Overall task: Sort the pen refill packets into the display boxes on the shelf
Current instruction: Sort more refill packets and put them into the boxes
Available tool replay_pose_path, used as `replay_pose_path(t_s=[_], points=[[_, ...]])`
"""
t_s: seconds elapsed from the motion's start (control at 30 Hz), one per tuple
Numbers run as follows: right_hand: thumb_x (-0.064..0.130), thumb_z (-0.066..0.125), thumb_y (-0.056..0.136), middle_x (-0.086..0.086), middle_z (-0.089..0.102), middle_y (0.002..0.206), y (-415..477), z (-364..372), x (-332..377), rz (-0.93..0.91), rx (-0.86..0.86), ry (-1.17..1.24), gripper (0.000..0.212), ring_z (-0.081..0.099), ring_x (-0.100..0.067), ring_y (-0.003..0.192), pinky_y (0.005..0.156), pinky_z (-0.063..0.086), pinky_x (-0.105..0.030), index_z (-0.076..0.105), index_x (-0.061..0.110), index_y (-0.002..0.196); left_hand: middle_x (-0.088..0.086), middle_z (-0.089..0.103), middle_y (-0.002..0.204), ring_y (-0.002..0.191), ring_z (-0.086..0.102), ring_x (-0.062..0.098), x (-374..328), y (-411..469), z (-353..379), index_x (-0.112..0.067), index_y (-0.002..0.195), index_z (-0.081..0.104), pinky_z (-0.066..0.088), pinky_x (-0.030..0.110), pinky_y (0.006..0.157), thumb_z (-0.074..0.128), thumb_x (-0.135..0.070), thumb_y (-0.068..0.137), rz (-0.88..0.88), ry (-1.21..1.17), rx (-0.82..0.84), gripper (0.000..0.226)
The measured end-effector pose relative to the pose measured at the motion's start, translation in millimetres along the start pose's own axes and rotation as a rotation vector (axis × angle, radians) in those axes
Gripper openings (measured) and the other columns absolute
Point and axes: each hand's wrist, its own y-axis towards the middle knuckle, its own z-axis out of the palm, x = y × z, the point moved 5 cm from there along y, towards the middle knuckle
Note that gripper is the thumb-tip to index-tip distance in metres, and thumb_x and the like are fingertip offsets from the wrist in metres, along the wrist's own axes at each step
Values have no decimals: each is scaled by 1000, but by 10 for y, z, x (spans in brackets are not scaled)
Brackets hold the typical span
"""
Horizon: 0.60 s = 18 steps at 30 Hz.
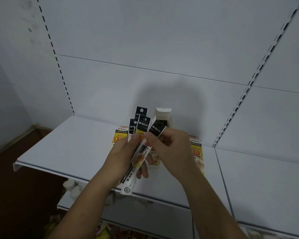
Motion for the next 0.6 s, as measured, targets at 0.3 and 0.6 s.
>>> replay_pose_path(t_s=[0.3,0.6], points=[[17,70,99,-14,72,70,-45,17,-38,8,-17,22,15,67,-30,48,50,57,-50,70,3,94,21,74,77,52,69,39,-36,-10,32,-21,93,74,56,36,52,37,-52,102,54,-38,8,49],[18,66,101,10,73,77,-28,-147,24,-35,-208,-36,14,71,-6,66,55,52,-17,68,20,87,25,72,75,52,69,38,53,23,-13,-7,105,72,54,33,46,36,-47,106,82,-14,45,53]])
